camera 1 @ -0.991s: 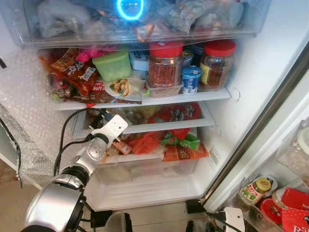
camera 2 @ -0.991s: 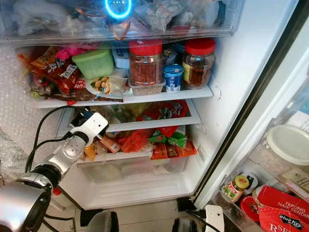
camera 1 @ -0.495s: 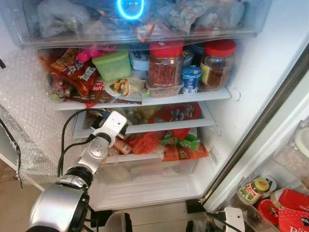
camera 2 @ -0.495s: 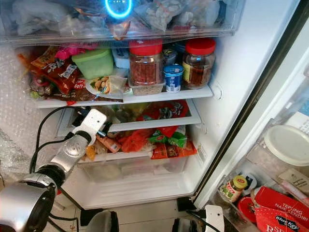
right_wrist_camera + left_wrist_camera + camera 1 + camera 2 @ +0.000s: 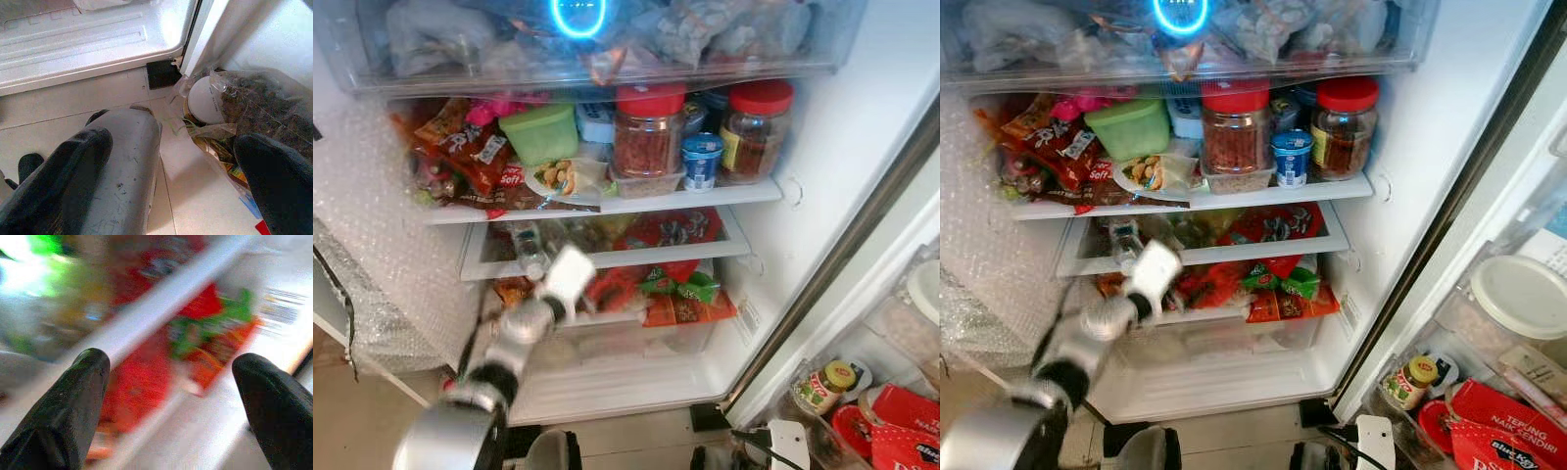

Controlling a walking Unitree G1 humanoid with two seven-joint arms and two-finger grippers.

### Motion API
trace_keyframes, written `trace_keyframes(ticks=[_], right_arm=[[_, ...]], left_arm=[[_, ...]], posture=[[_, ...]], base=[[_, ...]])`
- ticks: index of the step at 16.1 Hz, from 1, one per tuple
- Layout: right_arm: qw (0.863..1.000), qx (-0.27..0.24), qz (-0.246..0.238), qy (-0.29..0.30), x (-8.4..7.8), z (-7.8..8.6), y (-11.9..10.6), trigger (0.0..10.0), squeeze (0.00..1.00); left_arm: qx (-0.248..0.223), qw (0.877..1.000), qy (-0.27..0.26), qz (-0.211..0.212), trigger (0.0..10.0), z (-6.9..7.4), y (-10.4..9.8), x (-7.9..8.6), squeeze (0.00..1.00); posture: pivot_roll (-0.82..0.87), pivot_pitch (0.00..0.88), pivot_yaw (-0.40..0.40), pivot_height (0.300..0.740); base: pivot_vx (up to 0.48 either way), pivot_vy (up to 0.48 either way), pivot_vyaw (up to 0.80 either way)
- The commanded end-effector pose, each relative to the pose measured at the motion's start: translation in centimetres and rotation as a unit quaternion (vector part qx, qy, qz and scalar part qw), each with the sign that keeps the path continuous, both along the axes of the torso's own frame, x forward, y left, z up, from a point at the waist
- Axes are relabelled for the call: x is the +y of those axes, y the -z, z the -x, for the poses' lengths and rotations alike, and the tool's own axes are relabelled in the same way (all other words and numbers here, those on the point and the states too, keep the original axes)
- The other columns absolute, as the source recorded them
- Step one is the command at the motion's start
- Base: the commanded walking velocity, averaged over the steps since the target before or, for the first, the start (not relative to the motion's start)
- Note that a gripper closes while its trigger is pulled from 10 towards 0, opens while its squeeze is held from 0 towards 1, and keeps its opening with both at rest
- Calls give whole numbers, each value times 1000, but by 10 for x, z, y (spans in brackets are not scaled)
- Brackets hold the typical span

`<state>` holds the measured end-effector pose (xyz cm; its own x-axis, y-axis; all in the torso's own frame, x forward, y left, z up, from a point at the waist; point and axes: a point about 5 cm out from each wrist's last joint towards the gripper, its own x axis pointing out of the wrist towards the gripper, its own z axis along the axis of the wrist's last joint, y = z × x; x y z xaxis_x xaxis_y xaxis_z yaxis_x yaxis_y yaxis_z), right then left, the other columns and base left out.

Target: Restocking fridge

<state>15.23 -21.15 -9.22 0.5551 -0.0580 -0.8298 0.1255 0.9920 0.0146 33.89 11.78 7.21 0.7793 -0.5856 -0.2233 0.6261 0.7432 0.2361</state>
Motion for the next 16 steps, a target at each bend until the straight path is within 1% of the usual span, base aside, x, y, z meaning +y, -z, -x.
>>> trace_keyframes(ticks=[1,3,6,8,9,11,13,15,16], right_arm=[[997,72,-8,-3,7,35,15,10000,0],[997,72,-9,-2,7,34,14,10000,0],[997,70,-10,-1,8,33,14,10000,0],[998,69,-10,-1,8,33,14,10000,0],[998,69,-10,-1,8,32,14,10000,0],[998,69,-10,-2,8,32,14,10000,0],[998,69,-10,-1,8,32,14,10000,0],[998,69,-9,-1,7,32,14,10000,0],[998,68,-9,-1,7,32,14,10000,0]], left_arm=[[7,1000,29,-3,10000,6,3,2,0],[5,1000,6,-3,10000,9,5,11,0],[-28,999,-33,-23,10000,11,1,29,0],[-31,998,-36,-28,10000,14,0,33,0],[-30,999,-36,-28,10000,15,0,34,0],[-16,997,-55,-50,10000,16,4,43,0],[-7,997,-58,-52,10000,19,6,44,0],[0,996,-73,-59,10000,20,9,48,0],[1,995,-82,-55,10000,20,9,50,0]], posture=[[-52,21,15,625],[-55,19,17,625],[-51,15,18,625],[-47,12,17,625],[-47,12,16,625],[-50,12,17,625],[-52,12,16,625],[-52,12,14,625],[-52,13,12,625]], base=[[0,0,0],[0,0,0],[0,0,0],[0,0,0],[0,0,0],[0,0,0],[0,0,0],[0,0,0],[0,0,0]])
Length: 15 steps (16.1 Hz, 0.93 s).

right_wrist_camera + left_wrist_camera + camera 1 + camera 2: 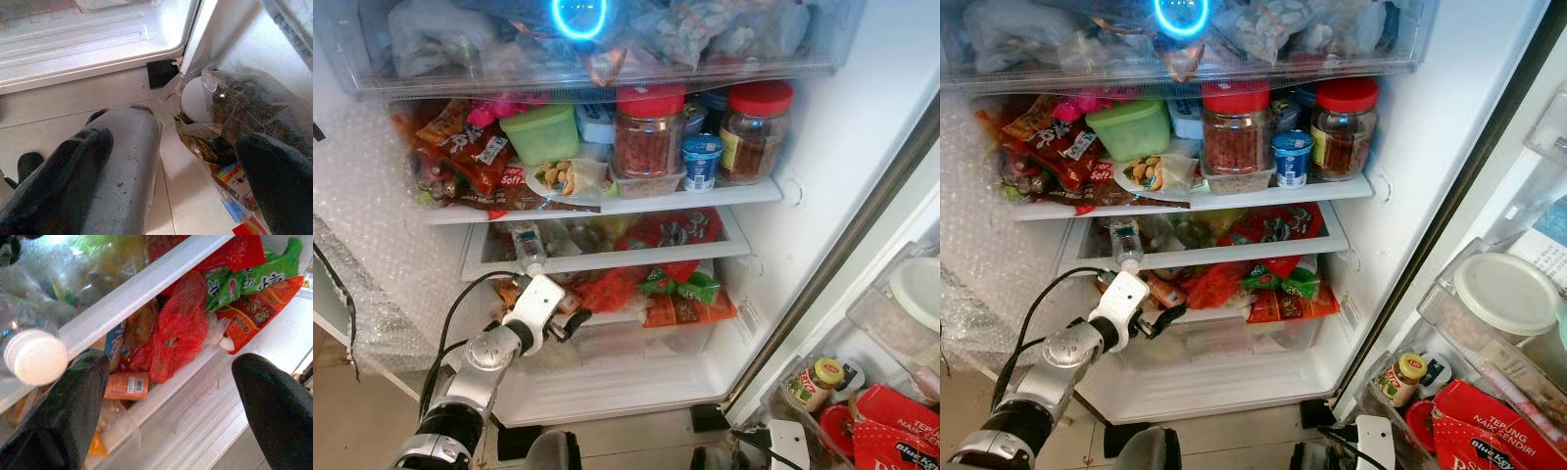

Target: Restocking fridge

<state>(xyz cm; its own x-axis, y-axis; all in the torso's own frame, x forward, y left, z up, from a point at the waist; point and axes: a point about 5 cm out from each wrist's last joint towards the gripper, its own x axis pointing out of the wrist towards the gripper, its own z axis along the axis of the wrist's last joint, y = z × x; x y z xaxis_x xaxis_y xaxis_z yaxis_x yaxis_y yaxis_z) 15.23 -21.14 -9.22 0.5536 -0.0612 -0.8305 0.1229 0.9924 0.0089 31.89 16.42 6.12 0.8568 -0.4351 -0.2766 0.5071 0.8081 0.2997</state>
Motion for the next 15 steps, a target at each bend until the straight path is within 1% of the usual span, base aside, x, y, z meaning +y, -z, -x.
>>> trace_keyframes(ticks=[1,4,7,10,11,12,13,14,15], right_arm=[[998,68,-11,-1,7,32,13,10000,0],[998,68,-10,0,6,32,13,10000,0],[998,68,-8,-4,5,32,13,10000,0],[998,68,-7,-7,5,31,13,10000,0],[998,68,-7,-8,5,31,13,10000,0],[998,67,-7,-7,5,31,13,10000,0],[998,67,-6,-6,5,31,13,10000,0],[998,67,-6,-6,5,31,13,10000,0],[998,67,-6,-6,5,31,13,10000,0]], left_arm=[[-5,1000,-9,-8,10000,-1,-3,5,0],[-6,1000,-25,-4,10000,-6,-4,5,0],[-20,999,-42,-12,10000,-10,-9,7,0],[-41,994,-93,-28,10000,-20,-18,26,0],[-47,992,-108,-40,10000,-24,-22,33,0],[-59,986,-143,-55,10000,-31,-32,48,0],[-62,985,-153,-59,10000,-32,-34,52,0],[-67,979,-180,-63,10000,-36,-41,61,0],[-66,979,-182,-60,10000,-38,-43,64,0]], posture=[[-52,13,12,625],[-63,15,10,625],[-63,16,7,625],[-67,16,7,625],[-67,16,7,625],[-77,15,7,625],[-76,15,7,625],[-77,15,7,625],[-79,10,7,625]], base=[[0,0,0],[0,0,0],[0,0,0],[0,0,0],[0,0,0],[0,0,0],[0,0,0],[0,0,0],[0,0,0]])
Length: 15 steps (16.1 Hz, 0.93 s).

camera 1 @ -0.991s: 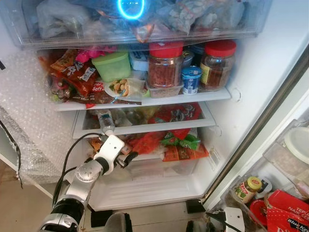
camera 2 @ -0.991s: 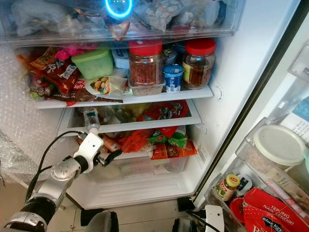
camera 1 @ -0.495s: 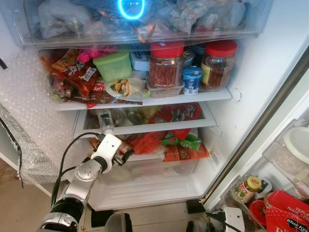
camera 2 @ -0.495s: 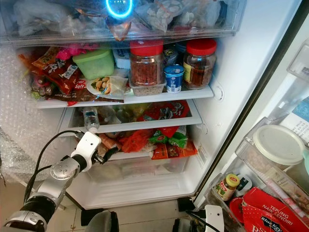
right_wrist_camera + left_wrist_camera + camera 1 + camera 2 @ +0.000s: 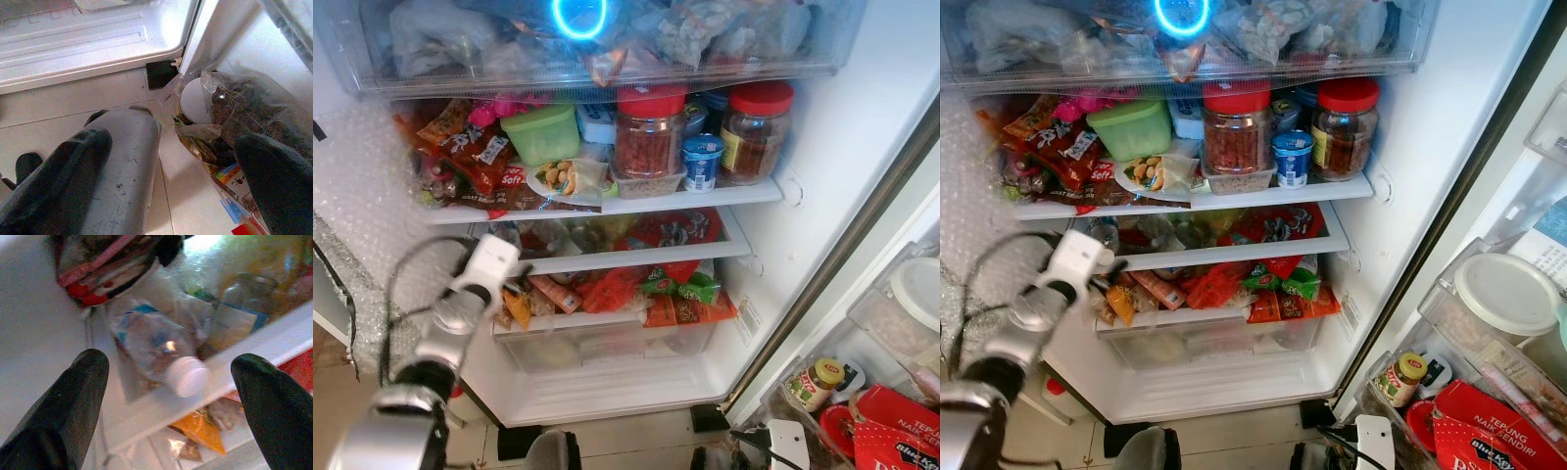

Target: Restocking fridge

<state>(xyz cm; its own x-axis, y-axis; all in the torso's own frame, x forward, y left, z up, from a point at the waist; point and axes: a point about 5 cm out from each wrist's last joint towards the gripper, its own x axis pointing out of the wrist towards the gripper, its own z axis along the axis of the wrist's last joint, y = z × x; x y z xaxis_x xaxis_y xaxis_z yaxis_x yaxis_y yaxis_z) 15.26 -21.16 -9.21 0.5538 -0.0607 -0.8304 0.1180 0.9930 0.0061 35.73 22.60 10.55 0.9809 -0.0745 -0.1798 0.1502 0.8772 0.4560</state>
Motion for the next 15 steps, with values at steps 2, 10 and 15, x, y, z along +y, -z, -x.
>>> trace_keyframes(ticks=[2,10,15], right_arm=[[998,67,-7,-5,5,31,13,10000,0],[998,62,-8,-8,6,26,12,10000,0],[998,61,-8,-7,6,25,11,10000,0]], left_arm=[[15,999,30,21,10000,3,6,-6,0],[-13,978,190,83,10000,43,31,-66,0],[-67,984,103,127,10000,76,34,-58,0]], posture=[[-77,6,7,625],[-63,0,14,625],[-41,0,13,625]], base=[[0,0,0],[0,0,0],[0,0,0]])
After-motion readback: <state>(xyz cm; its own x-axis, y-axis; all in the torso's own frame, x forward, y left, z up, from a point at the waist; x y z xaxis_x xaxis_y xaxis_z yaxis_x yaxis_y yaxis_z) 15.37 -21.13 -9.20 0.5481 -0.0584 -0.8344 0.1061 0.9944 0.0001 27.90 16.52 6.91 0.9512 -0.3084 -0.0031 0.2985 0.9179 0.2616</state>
